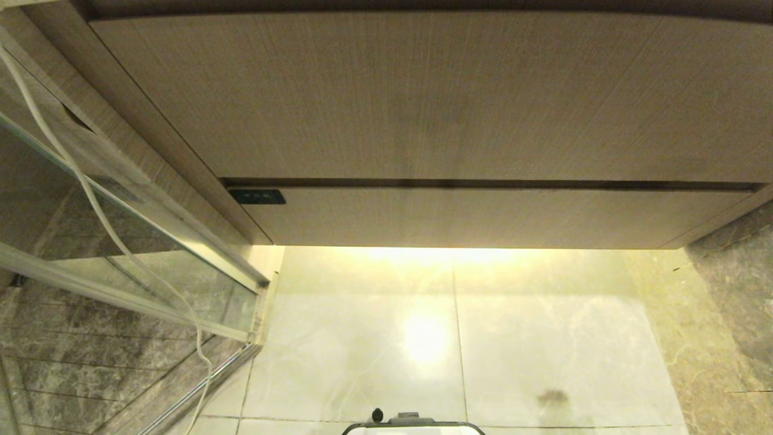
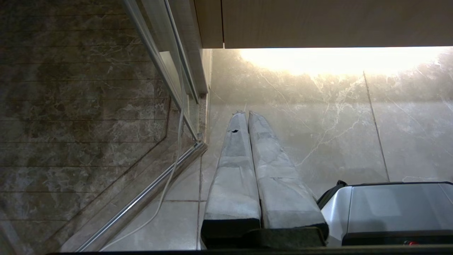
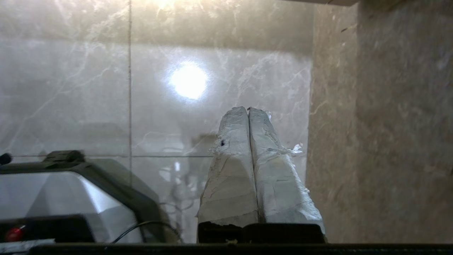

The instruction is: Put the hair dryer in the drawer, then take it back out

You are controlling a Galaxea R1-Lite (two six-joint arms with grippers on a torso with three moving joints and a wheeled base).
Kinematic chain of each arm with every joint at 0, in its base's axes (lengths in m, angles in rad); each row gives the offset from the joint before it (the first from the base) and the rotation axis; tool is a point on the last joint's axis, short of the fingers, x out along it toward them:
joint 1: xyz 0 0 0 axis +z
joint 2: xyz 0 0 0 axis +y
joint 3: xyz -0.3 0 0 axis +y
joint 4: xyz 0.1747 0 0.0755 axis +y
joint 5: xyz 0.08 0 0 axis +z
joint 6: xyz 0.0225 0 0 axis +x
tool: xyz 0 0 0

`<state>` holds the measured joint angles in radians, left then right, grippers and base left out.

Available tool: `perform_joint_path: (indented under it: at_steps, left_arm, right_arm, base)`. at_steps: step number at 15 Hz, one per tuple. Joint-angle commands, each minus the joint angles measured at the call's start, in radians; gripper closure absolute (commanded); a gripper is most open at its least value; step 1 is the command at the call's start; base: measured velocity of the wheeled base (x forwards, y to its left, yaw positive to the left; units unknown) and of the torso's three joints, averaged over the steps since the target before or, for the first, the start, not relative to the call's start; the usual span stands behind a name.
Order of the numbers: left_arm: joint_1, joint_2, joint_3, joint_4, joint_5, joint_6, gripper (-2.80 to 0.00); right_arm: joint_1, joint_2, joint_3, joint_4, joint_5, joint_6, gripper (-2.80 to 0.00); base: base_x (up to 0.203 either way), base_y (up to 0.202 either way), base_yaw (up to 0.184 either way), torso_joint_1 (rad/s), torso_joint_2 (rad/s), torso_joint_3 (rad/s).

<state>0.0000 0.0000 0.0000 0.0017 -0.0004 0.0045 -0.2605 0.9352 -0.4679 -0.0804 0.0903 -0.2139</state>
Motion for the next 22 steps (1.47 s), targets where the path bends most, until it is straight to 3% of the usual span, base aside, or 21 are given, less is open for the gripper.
perform_joint_path:
  at_steps: [1,3,4,6,10,22]
  left_arm:
    - [0.0,0.0,0.002,0.0,0.0,0.0,0.0]
    - [0.0,0.0,0.002,0.0,0.0,0.0,0.0]
    - [0.0,0.0,0.0,0.0,0.0,0.0,0.0]
    - [0.0,0.0,0.0,0.0,0.0,0.0,0.0]
    - [0.0,-0.001,0.0,0.0,0.0,0.0,0.0]
    - [0.0,0.0,0.002,0.0,0.0,0.0,0.0]
  right_arm:
    - [0.105,-0.319,0.163,0.0,-0.102,0.058,0.0]
    - [0.204,-0.476,0.314,-0.03,-0.176,0.124,0.0]
    - [0.23,-0.542,0.373,-0.04,-0.177,0.146,0.0]
    - [0.248,-0.681,0.453,-0.018,-0.132,0.173,0.0]
    - [0.257,-0.934,0.47,0.058,-0.093,0.212,0.0]
    - [0.259,-0.938,0.471,0.073,-0.087,0.228,0.0]
  base:
    - [0.0,0.0,0.0,0.0,0.0,0.0]
    - [0.0,0.0,0.0,0.0,0.0,0.0]
    - [0.0,0.0,0.0,0.0,0.0,0.0]
    - [0.0,0.0,0.0,0.0,0.0,0.0]
    - [0.0,0.0,0.0,0.0,0.0,0.0]
    - [0.0,0.0,0.0,0.0,0.0,0.0]
